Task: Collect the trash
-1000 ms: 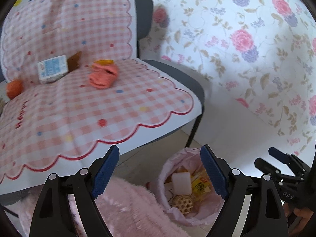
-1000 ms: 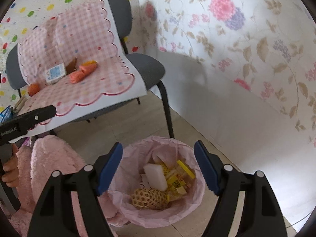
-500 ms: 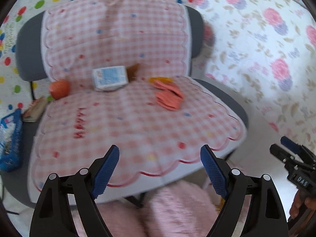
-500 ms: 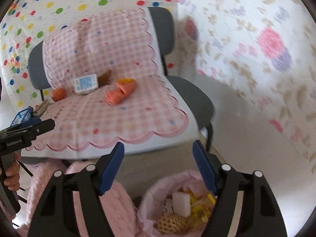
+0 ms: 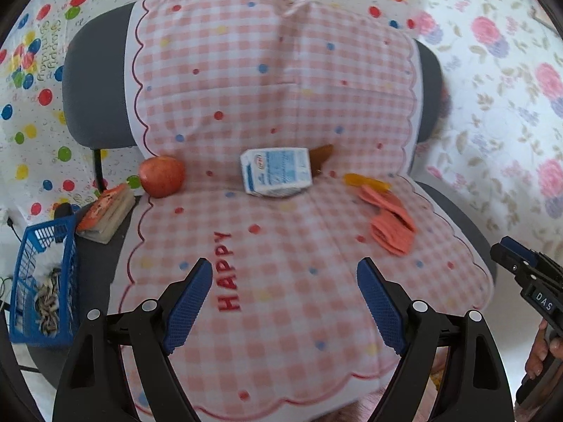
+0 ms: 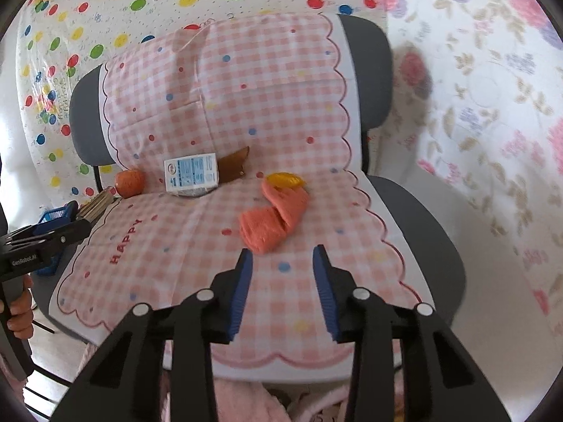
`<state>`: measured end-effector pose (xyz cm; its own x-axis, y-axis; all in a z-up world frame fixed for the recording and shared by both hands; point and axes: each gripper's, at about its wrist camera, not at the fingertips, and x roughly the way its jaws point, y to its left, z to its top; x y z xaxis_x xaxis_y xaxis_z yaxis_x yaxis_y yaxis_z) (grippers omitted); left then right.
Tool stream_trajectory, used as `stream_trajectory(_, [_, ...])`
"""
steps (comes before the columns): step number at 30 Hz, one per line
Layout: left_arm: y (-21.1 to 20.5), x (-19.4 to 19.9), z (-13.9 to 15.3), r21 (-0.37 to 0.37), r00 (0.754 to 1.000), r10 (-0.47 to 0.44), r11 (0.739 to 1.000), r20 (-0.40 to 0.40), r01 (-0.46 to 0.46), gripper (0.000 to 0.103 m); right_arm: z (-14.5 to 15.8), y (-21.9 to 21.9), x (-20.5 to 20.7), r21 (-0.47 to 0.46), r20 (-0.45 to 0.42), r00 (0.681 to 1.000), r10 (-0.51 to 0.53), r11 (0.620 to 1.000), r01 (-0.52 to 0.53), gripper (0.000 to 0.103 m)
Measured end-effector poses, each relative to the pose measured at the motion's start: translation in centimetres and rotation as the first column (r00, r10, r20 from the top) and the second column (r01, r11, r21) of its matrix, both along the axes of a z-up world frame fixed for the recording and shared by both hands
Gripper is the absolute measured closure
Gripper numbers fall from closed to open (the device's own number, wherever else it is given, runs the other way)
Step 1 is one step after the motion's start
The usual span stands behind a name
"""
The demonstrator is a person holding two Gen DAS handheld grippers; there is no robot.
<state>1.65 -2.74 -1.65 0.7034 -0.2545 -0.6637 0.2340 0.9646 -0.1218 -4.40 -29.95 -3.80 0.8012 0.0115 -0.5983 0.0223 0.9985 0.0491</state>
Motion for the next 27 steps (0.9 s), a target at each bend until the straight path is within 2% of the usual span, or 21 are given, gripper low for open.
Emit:
stream_trajectory(7, [0.1,5.5,-1.2,-0.008,0.999,0.038,0.999,-0.016,-0.038,0.019,-1.0,-0.9,5.8,-0.002,-0.025,1.0,0.006,1.0,-0.006,0.068])
stream_trajectory(14, [-1.4,10.6,-2.9,0.042,0.999,0.047,0.998,-0.013,-0.046,0.019,-3.3,-2.0,13.5,-0.001,-0.088,0.996,0.029,1.0,-0.029,0.066])
stream_trajectory(18, [-1.5,12.5,-3.6,0.043,0.998,0.054,0.998,-0.028,-0.053,0.019,-5.1,-2.5,18.0,0.007,-0.146,0.988,0.051,0.999,-0.051,0.058])
stream_trajectory(22, [-1.4,14.2,-4.3,0.045,0.997,0.061,0.997,-0.038,-0.059,0.019,-6.7,-3.4,22.0,0.02,-0.201,0.978,0.047,0.999,-0.044,0.058])
stream_trajectory(24, [-1.3,14.9,-4.7,0.051,0.997,0.066,0.997,-0.044,-0.064,0.019,-7.0,-3.6,23.2,0.014,-0.207,0.977,0.048,0.999,-0.046,0.062])
stream_trajectory(27, [-1.1,15.7,-5.1,0.05,0.996,0.073,0.996,-0.052,-0.07,0.019,-7.4,-3.8,24.8,0.007,-0.217,0.974,0.057,0.998,-0.057,0.062])
